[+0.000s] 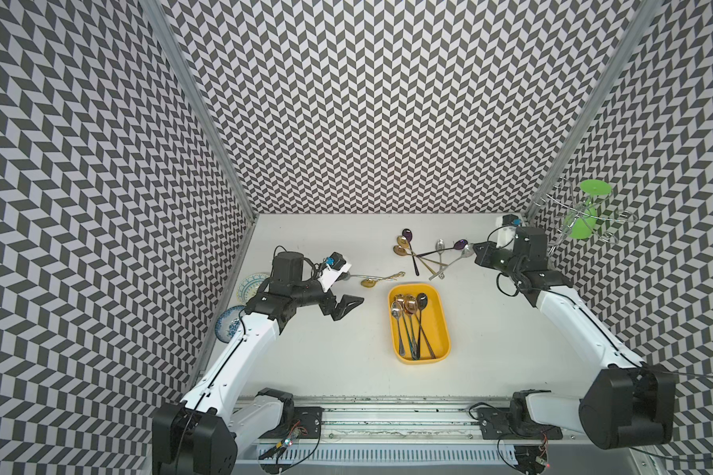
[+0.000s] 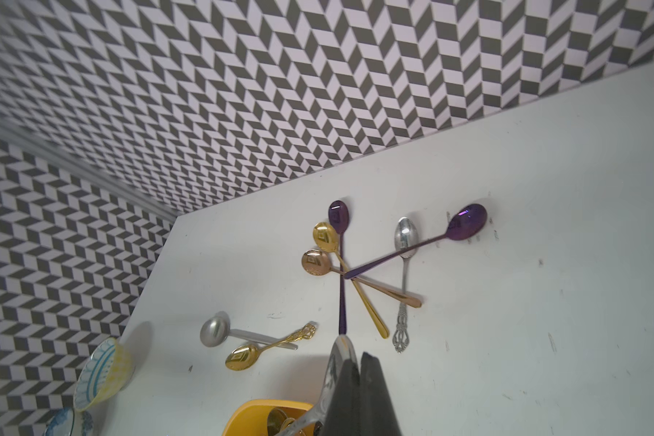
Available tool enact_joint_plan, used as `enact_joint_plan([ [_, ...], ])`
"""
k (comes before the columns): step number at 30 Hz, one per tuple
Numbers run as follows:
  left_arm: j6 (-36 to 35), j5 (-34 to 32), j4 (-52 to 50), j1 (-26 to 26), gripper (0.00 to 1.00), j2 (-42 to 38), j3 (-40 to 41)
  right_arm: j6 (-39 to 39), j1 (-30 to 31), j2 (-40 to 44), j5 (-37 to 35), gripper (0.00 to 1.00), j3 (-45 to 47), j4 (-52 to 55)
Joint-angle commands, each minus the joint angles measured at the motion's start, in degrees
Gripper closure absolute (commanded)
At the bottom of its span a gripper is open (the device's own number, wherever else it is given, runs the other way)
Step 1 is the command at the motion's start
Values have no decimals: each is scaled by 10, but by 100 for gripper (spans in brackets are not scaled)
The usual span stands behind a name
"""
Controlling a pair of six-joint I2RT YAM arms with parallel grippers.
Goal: Put the spoon into the storage box
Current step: Place the spoon in the storage box.
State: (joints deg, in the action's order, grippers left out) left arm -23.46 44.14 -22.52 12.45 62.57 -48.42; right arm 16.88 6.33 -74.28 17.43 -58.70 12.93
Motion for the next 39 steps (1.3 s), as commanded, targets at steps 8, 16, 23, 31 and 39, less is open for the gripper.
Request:
enact_joint_plan([
  [8,15,-23,21,-6,1,-2,-4,-197,141,-45,-3,100,-66,82],
  [16,7,-27,14,-9,1,-4,-4,-355,210,-64,-42,100,-93,149],
  [23,7,-24,17,-12,1,-2,0,-412,236,-73,-46,100,-66,173],
  [31,9,-21,14,-16,1,-3,-5,-410,261,-123,-114,100,-63,191],
  [39,8,-20,16,-17,1,-5,-2,-411,265,-148,-114,100,-47,196],
])
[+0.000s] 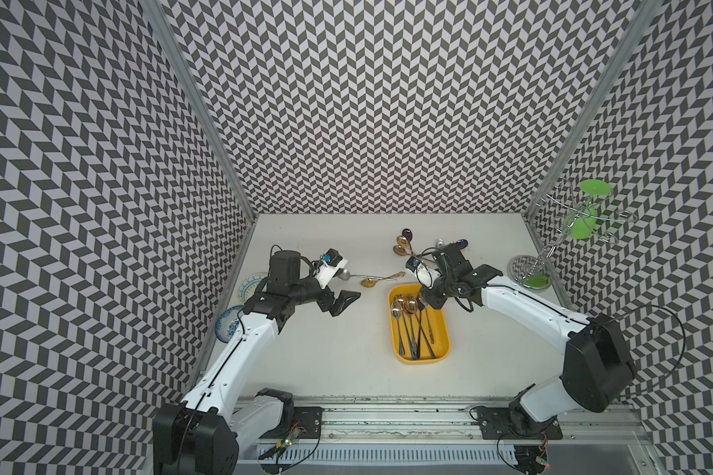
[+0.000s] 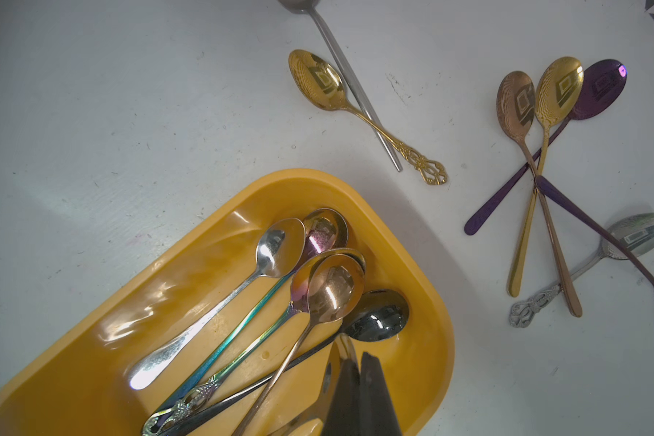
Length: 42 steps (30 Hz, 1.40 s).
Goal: Put the spoon into the storage box
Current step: Place the spoon in the storage box.
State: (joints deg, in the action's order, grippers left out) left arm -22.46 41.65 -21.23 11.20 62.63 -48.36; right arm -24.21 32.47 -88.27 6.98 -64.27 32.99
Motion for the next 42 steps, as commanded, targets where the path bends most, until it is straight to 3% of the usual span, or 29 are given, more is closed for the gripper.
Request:
enact_joint_plan([
  [1,-3,7,9,-4,1,-7,2,1,4,-9,-10,100,14,-9],
  [3,-3,10,15,-4,1,-5,9,7,5,-15,-21,98,11,-4],
  [10,-1,9,16,-4,1,-1,4,29,5,-9,-108,74,-6,-7],
  [27,15,-26,15,-15,2,5,-10,79,-21,107,-118,58,33,-74],
  [42,49,-90,27,-24,1,46,-34,94,-34,357,-168,20,228,-247],
])
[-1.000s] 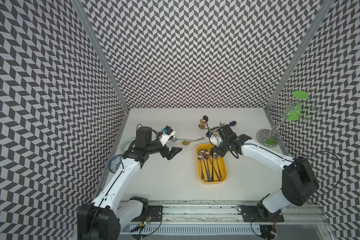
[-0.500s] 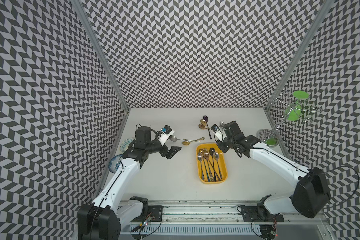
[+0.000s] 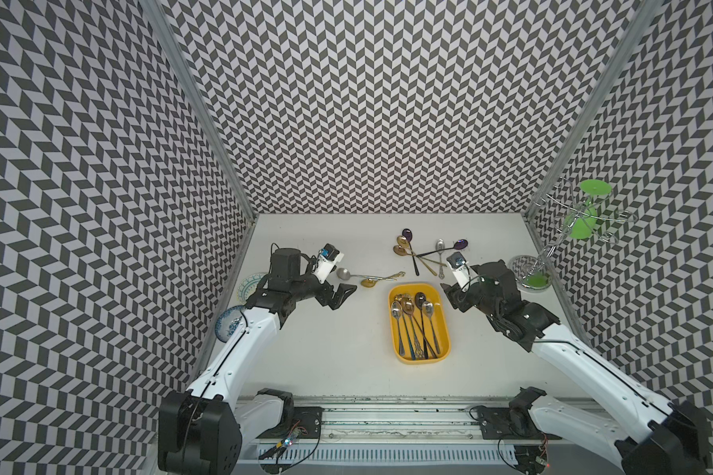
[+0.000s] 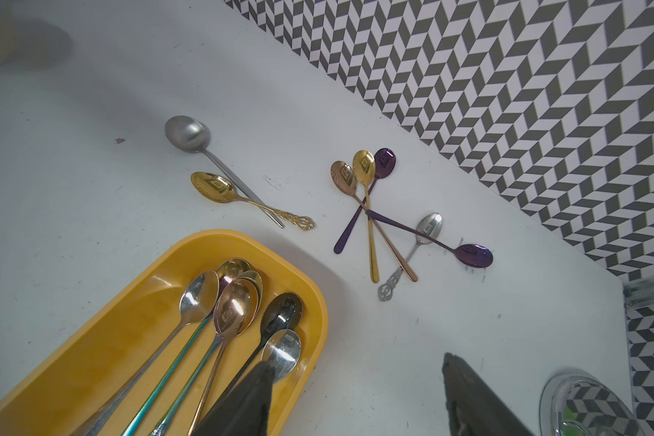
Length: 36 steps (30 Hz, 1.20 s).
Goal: Put the spoon into the storage box
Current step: Place the spoon in the storage box, then pick up the spoon from the center of the board.
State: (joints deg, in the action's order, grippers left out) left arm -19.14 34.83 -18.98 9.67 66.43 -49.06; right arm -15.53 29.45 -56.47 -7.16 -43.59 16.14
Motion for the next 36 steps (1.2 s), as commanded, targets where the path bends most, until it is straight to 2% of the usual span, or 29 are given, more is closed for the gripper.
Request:
enact_joint_plan([
  [1,20,-25,11,-10,1,9,-25,5,-4,56,-32,18,36,-92],
  [4,36,-27,24,-15,1,22,-21,8,-3,104,-43,13,69,-128],
  [8,58,-28,15,-29,1,48,-41,10,-2,148,-59,11,104,-150],
  [10,70,-28,24,-35,1,61,-40,15,-2,182,-67,6,125,-177],
  [16,100,-25,9,-47,2,120,-71,16,-2,238,-95,0,167,-211],
  [24,133,-29,-13,-50,2,220,-118,23,-2,284,-120,0,199,-246],
  [36,138,-28,-81,-60,6,365,-215,20,-2,314,-162,0,217,-262],
])
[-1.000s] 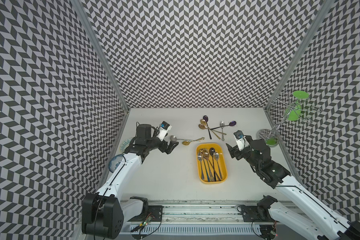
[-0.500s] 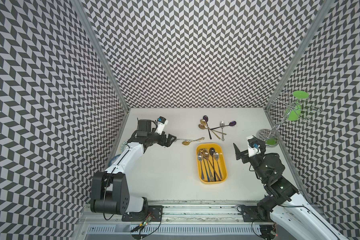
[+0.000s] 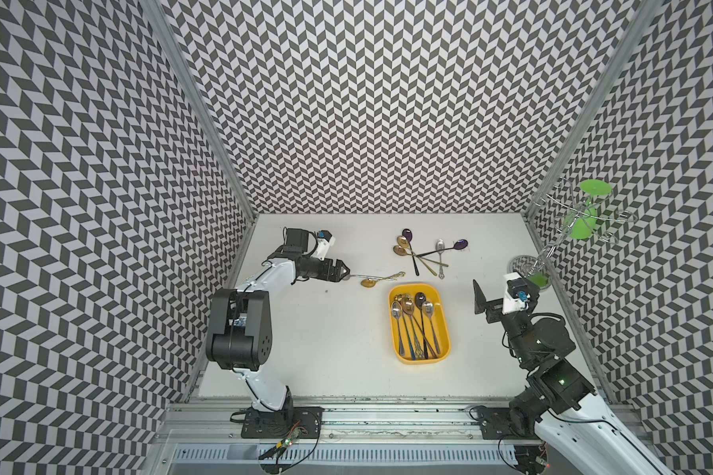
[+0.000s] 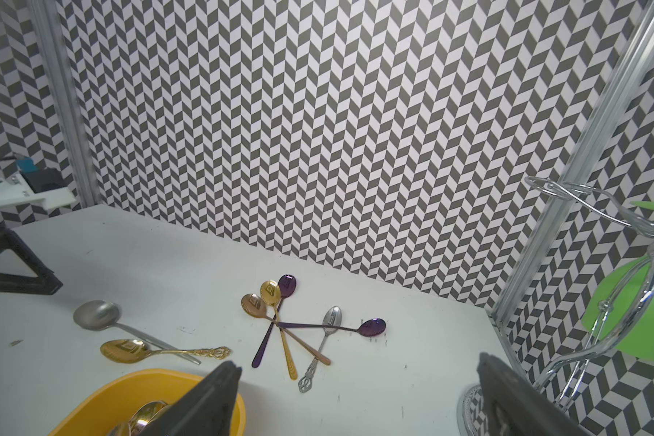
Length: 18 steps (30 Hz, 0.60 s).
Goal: Put the spoon into the storage box
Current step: Pick up the spoon from the center of the board.
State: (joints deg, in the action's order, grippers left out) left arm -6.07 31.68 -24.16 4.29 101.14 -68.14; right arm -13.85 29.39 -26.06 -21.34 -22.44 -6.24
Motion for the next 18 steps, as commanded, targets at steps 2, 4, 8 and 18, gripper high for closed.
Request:
enact_joint_plan([
  [2,12,16,-37,-8,8,43,-38,3,-1,18,-14,0,7,-44],
  [4,9,23,-51,-8,10,67,-57,2,-1,19,-20,0,9,-42],
  [8,9,27,-65,-10,14,105,-81,0,-1,22,-19,0,13,-50],
  [18,3,49,-102,-14,34,182,-142,3,-1,26,-21,0,14,-42],
])
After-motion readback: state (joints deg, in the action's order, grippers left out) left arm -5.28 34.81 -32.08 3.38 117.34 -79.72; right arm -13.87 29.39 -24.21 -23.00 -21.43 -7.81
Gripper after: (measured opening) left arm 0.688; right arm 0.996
